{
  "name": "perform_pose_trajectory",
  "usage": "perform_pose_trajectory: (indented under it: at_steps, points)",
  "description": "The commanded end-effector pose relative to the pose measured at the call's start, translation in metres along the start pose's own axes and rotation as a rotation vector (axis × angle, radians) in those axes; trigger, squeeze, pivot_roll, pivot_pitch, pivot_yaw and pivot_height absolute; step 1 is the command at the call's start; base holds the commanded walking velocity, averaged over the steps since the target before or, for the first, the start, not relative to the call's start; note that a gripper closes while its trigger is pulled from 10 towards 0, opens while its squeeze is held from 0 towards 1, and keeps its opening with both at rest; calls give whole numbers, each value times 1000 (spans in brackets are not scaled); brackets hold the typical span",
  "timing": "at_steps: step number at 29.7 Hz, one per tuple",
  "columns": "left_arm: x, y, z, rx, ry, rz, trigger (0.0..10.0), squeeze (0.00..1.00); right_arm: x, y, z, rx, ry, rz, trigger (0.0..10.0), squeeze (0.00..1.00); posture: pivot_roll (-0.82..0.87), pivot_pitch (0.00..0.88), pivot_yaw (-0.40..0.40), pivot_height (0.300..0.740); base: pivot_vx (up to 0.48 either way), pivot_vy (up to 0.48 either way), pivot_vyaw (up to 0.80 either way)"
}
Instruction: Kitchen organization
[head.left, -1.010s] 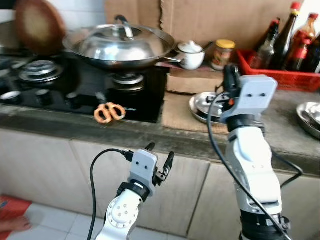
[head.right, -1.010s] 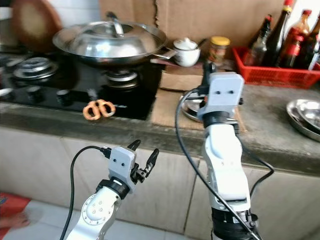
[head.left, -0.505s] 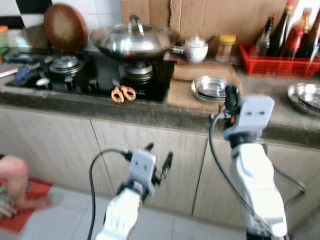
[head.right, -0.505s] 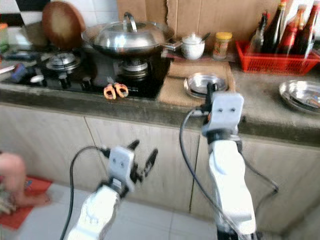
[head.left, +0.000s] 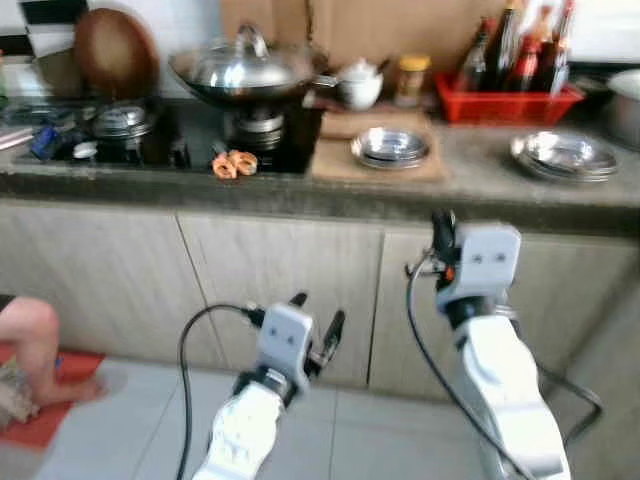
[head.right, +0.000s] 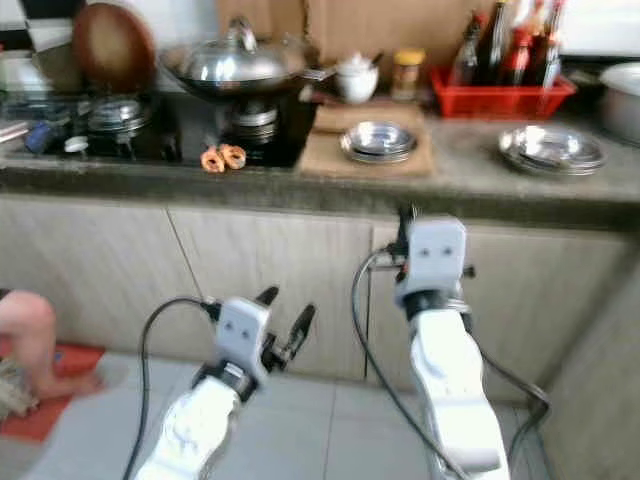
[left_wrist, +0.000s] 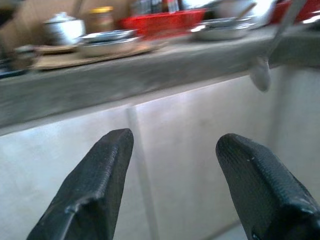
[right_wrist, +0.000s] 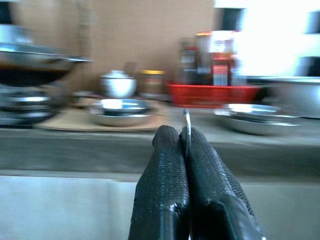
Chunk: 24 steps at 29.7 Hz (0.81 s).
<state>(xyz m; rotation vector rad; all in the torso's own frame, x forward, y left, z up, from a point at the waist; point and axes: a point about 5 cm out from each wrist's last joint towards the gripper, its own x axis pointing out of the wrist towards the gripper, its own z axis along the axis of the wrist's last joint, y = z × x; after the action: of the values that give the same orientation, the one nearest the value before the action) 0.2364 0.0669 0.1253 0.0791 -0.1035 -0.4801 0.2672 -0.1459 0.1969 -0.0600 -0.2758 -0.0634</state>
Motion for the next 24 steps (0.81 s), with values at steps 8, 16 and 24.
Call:
perform_pose_trajectory:
  at_steps: [8, 16, 24]
  points:
    - [-1, 6, 0, 16, 5, 20, 10000, 0, 1, 7, 6, 19, -15, 21, 10000, 0, 104, 0, -18, 740, -157, 0, -800]
    - [0, 7, 0, 16, 3, 26, 10000, 0, 2, 8, 7, 21, -18, 21, 10000, 0, 101, 0, -16, 740, 0, 0, -800]
    - [0, 8, 1, 14, 2, 29, 10000, 0, 2, 8, 8, 21, -20, 18, 10000, 0, 99, 0, -15, 740, -191, 306, -800]
